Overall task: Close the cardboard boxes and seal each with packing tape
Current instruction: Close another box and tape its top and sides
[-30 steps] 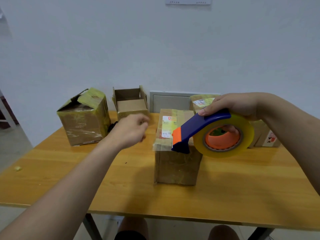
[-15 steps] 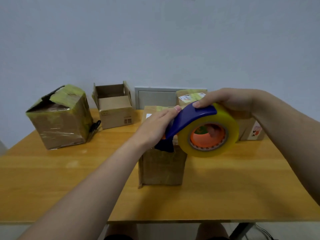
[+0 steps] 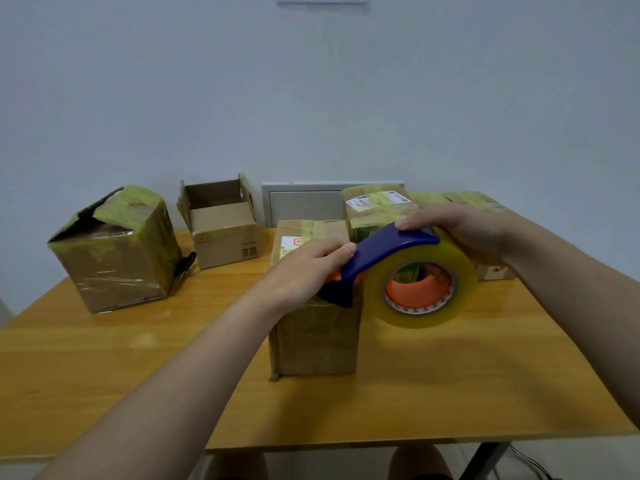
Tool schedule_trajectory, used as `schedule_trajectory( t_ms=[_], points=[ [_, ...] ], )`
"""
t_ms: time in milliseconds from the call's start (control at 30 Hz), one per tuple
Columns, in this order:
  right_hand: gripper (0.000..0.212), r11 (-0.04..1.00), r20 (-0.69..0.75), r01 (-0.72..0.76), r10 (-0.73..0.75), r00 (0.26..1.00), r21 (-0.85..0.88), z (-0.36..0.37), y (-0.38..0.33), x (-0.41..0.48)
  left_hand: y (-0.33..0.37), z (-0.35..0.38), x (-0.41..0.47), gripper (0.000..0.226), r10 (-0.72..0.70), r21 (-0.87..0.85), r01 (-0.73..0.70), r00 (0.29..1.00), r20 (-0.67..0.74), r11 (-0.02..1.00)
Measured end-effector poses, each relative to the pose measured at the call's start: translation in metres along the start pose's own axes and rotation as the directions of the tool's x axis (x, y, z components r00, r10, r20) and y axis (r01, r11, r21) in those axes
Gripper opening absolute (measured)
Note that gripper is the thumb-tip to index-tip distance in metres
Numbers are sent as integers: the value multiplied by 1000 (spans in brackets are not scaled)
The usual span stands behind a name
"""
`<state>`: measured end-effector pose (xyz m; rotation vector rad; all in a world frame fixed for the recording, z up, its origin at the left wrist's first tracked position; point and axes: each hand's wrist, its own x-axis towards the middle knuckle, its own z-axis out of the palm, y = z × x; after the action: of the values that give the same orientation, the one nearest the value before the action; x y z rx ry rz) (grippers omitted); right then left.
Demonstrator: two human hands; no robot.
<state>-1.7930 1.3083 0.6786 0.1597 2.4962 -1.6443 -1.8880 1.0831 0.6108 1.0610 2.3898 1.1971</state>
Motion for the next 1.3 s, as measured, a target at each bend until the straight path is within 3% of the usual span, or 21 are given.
schedule_trajectory(
  t_ms=[167, 200, 300, 367, 500, 667, 767, 867, 1067, 1300],
  points=[
    [31, 1000, -18, 24, -24, 1000, 17, -19, 4, -6, -1, 9, 6, 85, -27, 132, 34, 998, -53, 991],
    [34, 1000, -25, 23, -22, 999, 8, -21, 5, -6, -1, 10, 7, 84, -21, 153, 30, 998, -58, 988],
    [39, 1000, -71, 15, -14, 997, 6, -22, 5, -4, 2, 6, 6, 47, -17, 152, 14, 1000, 20, 988],
    [42, 1000, -60, 3, -3, 998, 5, -22, 3, -1, -1, 1, 7, 38, -4, 181, -10, 997, 75, 983],
    [42, 1000, -3, -23, 24, 1000, 12, -26, 4, -1, -6, 2, 11, 49, -35, 113, 27, 997, 71, 993],
    [45, 996, -31, -24, 27, 999, 82, -33, 18, 1, -5, 1, 13, 61, -53, 110, 42, 994, 94, 993],
    [47, 995, -24, -36, 38, 999, 89, -39, 22, 1, -8, 6, 15, 81, -60, 215, 45, 996, 62, 975],
    [49, 994, -10, -41, 42, 999, 97, -45, 22, -1, -9, 11, 16, 84, -58, 357, 47, 998, 22, 933],
    [55, 999, 44, -39, 39, 998, 11, -51, 13, -3, -1, 19, 14, 90, -74, 451, 91, 996, -56, 888],
    [39, 988, 41, -12, 18, 999, -156, -44, -5, -4, -2, 20, 14, 88, -55, 476, 80, 996, -66, 876]
  ],
)
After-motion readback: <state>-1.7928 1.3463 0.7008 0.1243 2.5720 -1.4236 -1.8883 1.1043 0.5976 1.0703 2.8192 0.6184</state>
